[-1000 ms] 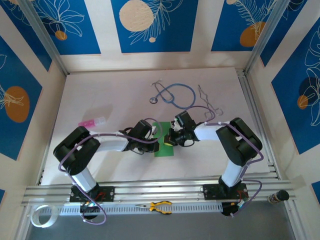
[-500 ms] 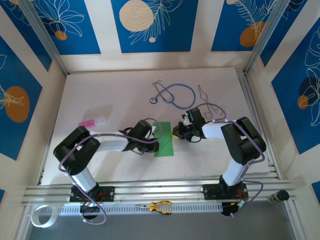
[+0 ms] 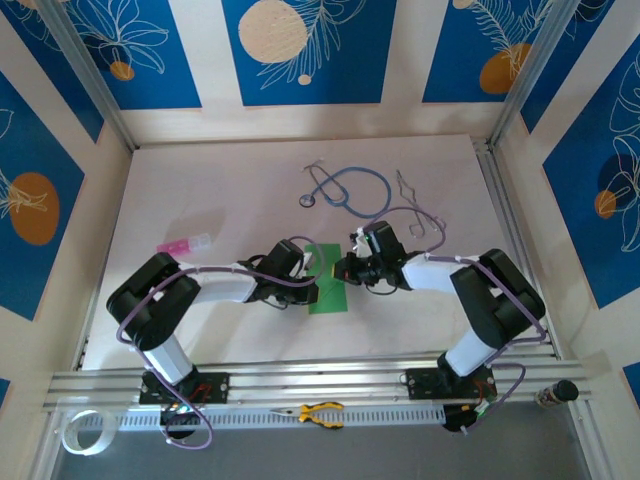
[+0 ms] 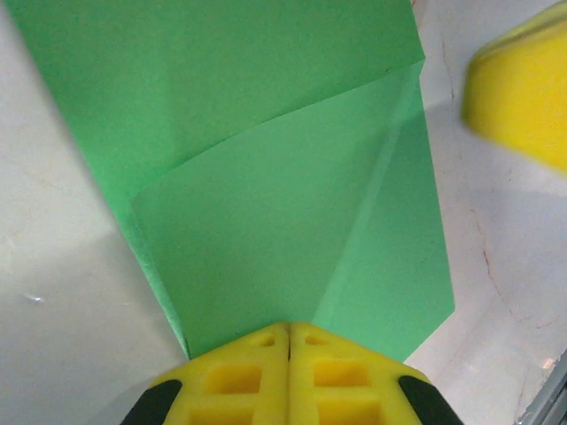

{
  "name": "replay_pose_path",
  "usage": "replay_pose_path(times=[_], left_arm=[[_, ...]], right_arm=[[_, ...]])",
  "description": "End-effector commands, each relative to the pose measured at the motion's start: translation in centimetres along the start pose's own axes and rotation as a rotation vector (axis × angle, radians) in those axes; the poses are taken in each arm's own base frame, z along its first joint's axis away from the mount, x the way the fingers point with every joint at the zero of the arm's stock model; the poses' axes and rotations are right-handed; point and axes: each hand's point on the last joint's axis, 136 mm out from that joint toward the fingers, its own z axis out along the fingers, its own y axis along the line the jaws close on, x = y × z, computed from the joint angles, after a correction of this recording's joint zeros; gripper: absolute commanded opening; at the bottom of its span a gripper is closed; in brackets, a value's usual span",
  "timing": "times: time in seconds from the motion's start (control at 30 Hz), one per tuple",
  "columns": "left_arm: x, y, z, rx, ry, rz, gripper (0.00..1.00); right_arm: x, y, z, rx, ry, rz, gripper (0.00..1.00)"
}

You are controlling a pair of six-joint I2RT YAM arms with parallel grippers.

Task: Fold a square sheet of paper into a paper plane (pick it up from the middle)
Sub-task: Fold the triangle a second time at the center of the table.

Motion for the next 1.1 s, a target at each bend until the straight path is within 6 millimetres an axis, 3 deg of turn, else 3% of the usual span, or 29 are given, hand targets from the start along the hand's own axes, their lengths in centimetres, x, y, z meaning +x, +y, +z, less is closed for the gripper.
replay_pose_path(times=[0.0, 0.2, 0.5, 1.07], left_arm=[[3.1, 3.1, 0.2, -0.121, 0.089, -0.033, 0.00], [2.9, 2.8, 0.2, -0.113, 0.090, -0.025, 0.00], [2.0, 2.0, -0.5, -0.093, 0.049, -0.002, 0.00], [-1.5, -1.8, -2.2, -0.034, -0.014, 0.051, 0.01]], right_arm=[[1.0, -0.4, 0.6, -0.006, 0.042, 0.026, 0.00], [1.2, -1.8, 1.3, 0.029, 0.073, 0.058, 0.00], [2.4, -5.9, 1.4, 0.143, 0.095, 0.134, 0.00], [2.7, -6.3, 1.7, 0.144, 0.108, 0.149, 0.00]])
